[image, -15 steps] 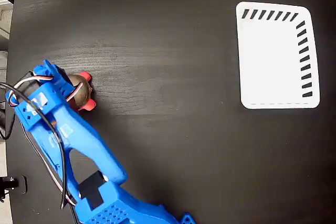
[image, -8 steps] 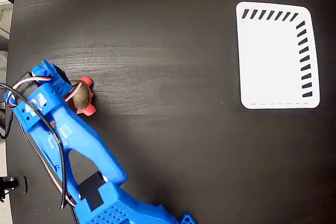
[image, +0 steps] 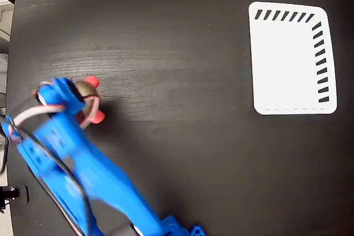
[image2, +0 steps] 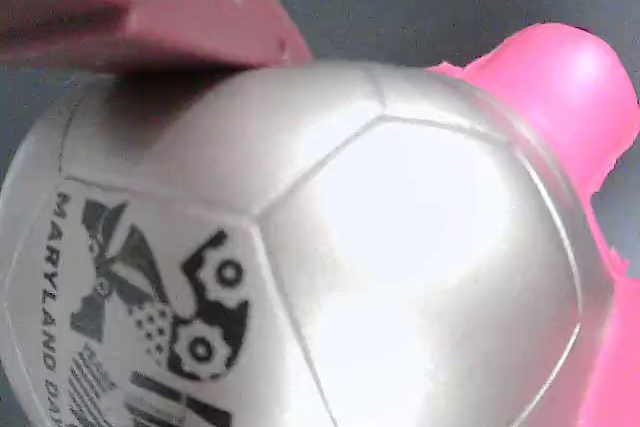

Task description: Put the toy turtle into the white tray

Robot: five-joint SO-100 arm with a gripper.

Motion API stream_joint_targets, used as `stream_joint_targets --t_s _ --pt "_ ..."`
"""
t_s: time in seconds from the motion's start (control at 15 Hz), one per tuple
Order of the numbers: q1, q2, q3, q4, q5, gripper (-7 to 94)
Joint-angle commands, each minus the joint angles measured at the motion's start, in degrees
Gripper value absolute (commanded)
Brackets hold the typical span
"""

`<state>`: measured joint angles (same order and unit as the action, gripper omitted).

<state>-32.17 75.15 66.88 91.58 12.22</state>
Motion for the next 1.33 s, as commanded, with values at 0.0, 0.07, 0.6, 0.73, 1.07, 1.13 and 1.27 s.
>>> stream_joint_targets --t_s 0.0,0.07,0.6,0.73,1.07,1.13,1.27 --pt "4.6 16.2 -0.2 3.3 -1.2 -1" --pt "8.9 18.3 -1.7 6.6 -1.6 -1" --pt "58.4 6.2 -29.4 11.3 -7.3 -1" --pt "63.8 -1.5 -34.1 11.1 -6.9 -1" --pt "66.2 -19.2 -47.7 10.8 -6.2 -1" --pt "65.9 -22.9 -50.8 10.8 -6.4 -1" --pt "64.8 -28.4 -54.0 10.4 -6.7 -1"
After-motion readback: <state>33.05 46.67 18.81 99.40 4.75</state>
